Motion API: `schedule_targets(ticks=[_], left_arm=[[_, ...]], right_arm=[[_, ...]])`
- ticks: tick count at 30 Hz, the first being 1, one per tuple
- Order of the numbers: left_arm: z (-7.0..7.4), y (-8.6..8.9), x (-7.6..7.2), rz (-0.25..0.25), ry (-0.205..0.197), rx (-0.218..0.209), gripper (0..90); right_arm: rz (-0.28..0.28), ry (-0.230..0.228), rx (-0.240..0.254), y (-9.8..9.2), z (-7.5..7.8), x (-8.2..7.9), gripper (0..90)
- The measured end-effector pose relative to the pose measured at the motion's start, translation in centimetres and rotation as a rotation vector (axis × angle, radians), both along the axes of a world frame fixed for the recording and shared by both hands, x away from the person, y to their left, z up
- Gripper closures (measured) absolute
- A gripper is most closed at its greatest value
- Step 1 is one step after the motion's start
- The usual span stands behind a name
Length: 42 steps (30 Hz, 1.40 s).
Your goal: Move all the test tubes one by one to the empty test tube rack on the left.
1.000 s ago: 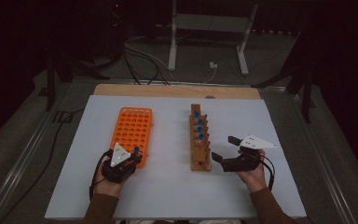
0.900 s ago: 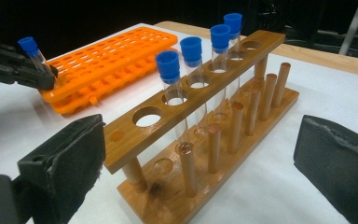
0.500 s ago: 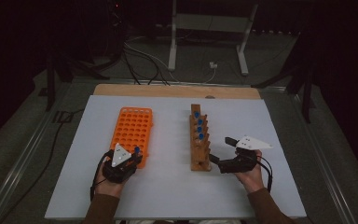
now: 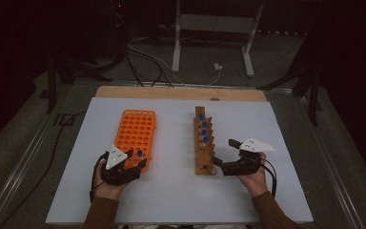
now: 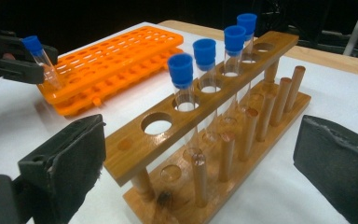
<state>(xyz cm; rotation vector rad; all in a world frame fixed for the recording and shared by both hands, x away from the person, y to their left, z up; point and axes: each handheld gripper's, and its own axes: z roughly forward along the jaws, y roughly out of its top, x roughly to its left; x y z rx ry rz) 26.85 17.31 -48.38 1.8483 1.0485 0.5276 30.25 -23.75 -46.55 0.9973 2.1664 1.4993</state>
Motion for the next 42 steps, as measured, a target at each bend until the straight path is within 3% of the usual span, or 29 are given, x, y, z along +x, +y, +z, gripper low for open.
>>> schedule_targets(ticks=[5, 8, 15, 18, 20, 26, 37, 42], left_arm=[[0.4, 0.7, 0.0, 0.012, -0.014, -0.080, 12.5], [0.6, 0.7, 0.0, 0.021, -0.020, -0.078, 1.3], [0.7, 1.0, 0.0, 0.035, -0.040, -0.108, 0.6], [0.6, 1.1, 0.1, 0.045, -0.039, -0.113, 0.6], [0.6, 1.1, 0.2, 0.048, -0.038, -0.113, 0.6], [0.6, 1.0, 0.2, 0.052, -0.042, -0.109, 0.7], [0.7, 0.9, 0.2, 0.054, -0.053, -0.112, 0.7], [1.1, 0.7, 0.1, 0.058, -0.077, -0.099, 0.7]], right_arm=[[0.002, -0.007, -0.004, 0.3, 0.4, 0.3, 5.0], [0.002, -0.004, -0.010, 0.6, 0.5, 0.6, 7.4], [0.044, 0.019, -0.026, 2.2, 0.5, 1.6, 17.9], [0.061, 0.019, -0.059, 3.1, 0.3, 2.1, 36.7], [0.060, -0.005, -0.084, 3.6, 0.1, 2.3, 50.6], [0.050, -0.037, -0.133, 4.6, -0.3, 2.6, 74.5], [0.030, -0.058, -0.154, 5.1, -0.3, 2.9, 77.4], [0.030, -0.074, -0.142, 4.9, 0.3, 2.6, 77.5]])
